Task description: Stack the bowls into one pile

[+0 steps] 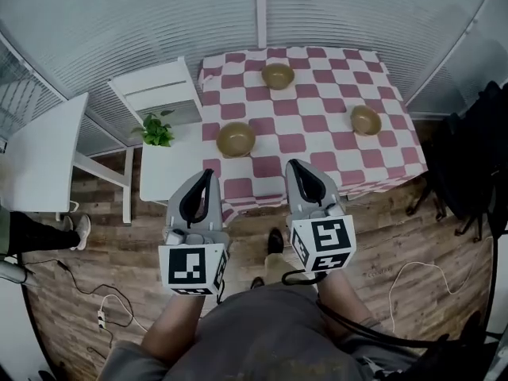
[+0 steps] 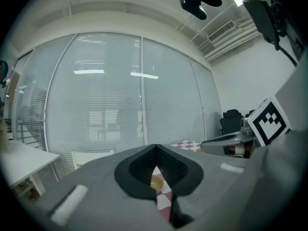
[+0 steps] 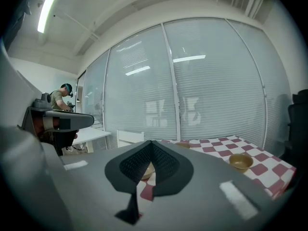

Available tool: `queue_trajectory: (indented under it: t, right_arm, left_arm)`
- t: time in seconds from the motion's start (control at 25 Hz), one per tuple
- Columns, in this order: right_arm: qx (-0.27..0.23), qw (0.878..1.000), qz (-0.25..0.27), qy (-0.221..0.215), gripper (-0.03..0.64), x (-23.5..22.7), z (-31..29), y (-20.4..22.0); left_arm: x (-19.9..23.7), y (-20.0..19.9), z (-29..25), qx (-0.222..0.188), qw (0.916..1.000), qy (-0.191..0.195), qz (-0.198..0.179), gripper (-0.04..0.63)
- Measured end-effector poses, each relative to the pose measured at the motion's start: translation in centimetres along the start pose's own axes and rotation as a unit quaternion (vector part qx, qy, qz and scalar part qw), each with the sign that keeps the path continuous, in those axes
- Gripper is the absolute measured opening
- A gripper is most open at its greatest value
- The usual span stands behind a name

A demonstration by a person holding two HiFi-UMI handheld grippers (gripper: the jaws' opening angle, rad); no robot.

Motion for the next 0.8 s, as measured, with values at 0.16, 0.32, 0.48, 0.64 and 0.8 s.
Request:
queue_trajectory:
  t: [0.16,0.32,0.48,0.64,0.8]
  right_arm:
    - [0.006,1.0,-0.003,-0.024,0.026,-2.0,-4.1,-0.7]
    - [0.002,0.999,0.007,-0.052,0.026,-3.1,-7.7,-2.4]
    - [-0.017,0.997,0.025,-0.073,0.026,-3.4,-10.2,-4.7]
    - [-0.031,0.995,0.042,-0.085,0.026,-3.0,-12.3,-6.2]
    - [-0.027,0.995,0.048,-0.087,0.026,-2.6,-14.1,-6.4]
  left_arm:
    - [0.8,-0.3,-3.8,0.01,0.9998,-0.017,-0.005,0.0]
    - [1.5,-1.4,-6.4,0.001,0.9992,-0.038,-0.006,0.0]
    - [2.7,-3.0,-8.0,-0.025,0.9978,-0.06,-0.009,0.0]
    - [4.3,-3.8,-8.7,-0.043,0.9956,-0.083,-0.007,0.0]
    - [6.0,-3.5,-9.5,-0.048,0.9949,-0.088,-0.001,0.0]
Point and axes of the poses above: the fingertips, and each gripper's own axes: z backward along the fingers, x to its left, y out of its underside, the point moved 9 cm from there along z, backward along the fingers, and after that the axes turned 4 degrees about -z, right-handed, at the moved point
